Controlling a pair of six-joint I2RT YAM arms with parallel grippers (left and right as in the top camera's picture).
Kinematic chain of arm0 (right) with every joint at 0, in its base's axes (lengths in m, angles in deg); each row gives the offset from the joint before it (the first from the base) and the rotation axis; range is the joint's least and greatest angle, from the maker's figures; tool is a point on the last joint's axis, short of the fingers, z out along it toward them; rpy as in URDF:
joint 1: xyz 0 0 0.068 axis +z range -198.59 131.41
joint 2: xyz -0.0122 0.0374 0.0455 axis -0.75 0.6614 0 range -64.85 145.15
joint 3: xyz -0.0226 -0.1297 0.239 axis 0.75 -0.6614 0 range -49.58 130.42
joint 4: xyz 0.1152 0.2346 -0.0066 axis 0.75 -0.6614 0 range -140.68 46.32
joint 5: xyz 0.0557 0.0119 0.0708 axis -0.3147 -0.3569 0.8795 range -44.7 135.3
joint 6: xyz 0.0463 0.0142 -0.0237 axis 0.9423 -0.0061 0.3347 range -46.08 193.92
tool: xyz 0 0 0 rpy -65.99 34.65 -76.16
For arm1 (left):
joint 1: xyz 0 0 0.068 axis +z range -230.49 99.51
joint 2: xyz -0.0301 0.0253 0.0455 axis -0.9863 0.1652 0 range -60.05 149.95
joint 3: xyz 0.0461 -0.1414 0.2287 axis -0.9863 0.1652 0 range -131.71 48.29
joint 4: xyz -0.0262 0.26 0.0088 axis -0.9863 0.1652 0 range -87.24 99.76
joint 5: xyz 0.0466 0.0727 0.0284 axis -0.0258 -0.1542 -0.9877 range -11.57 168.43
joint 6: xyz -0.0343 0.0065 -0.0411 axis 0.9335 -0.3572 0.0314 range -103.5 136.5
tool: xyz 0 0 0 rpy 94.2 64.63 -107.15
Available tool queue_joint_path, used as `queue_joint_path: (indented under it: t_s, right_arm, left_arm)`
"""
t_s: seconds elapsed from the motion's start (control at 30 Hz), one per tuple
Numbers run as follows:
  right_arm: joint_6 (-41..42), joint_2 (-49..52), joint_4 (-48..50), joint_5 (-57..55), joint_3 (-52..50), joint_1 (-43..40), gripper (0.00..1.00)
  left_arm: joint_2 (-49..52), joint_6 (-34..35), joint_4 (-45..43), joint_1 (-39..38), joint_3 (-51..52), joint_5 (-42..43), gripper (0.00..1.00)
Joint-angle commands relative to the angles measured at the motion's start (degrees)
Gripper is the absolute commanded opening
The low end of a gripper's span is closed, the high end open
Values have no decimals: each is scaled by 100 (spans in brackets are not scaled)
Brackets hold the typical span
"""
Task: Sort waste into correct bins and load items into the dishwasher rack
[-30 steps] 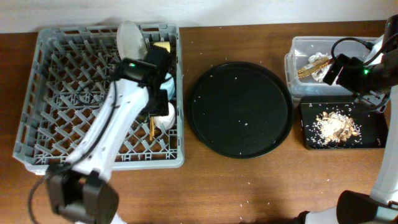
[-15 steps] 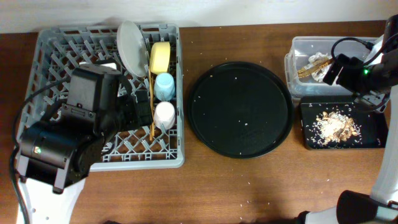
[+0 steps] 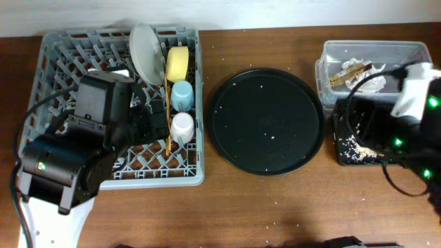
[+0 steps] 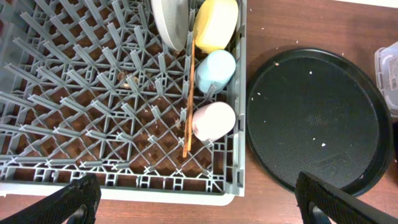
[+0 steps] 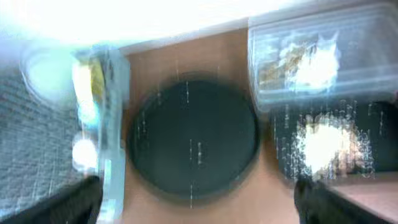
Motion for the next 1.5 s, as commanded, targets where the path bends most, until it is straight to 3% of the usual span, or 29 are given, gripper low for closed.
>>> queue_joint_path:
  t_s: [0.0,0.2,0.37,0.5,0.63,1.37,1.47]
  right_arm:
    - [-815,-887,1862,-404,-1727,31,98]
    - [-942,-3536,5816,-240,-6505,9,98]
    - [-911,-5248,7252,11,-9184,9,98]
    - [-898,-6251,7383,13,-10220,9,98]
    - [-901,-6537,7538,149,-10666,9,99]
    - [-901,-6535,7316,208,-10666,11,98]
    - [-901,-6535,7316,208,-10666,11,98]
  left_arm:
    - [-59,-28,4,22,-37,42,99]
    - [-59,-28,46,22,-37,42,99]
    - [-59,-28,50,22,-37,42,99]
    - [-59,-28,63,22,-37,42,99]
    - [-59,-28,66,22,-37,42,99]
    - [-76,-28,59,44,-37,-26,99]
    - [-632,-31,-601,352,621,-260,99]
